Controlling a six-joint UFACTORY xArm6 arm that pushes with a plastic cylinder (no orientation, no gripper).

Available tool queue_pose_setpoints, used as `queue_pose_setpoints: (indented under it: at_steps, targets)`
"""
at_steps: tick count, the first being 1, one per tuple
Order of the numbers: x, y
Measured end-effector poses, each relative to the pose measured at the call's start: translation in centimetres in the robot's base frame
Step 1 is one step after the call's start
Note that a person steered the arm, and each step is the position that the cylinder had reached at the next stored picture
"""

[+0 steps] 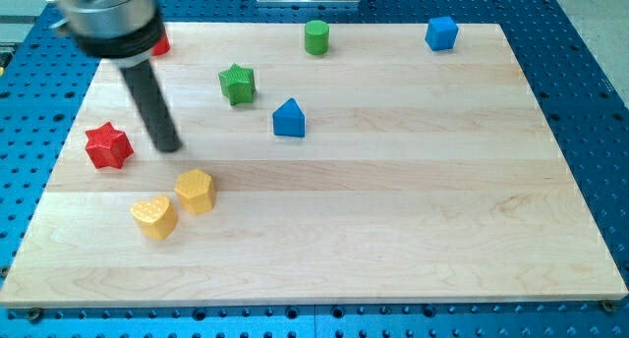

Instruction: Slide the green star parallel to the right of the triangle

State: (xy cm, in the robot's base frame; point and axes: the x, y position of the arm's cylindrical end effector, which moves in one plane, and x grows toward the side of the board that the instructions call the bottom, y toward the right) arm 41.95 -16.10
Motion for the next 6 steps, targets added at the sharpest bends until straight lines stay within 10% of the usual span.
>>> queue_pose_setpoints:
  at_steps: [3,6]
  targets:
    - [-9.7,8.7]
    - [-3.1,23.7]
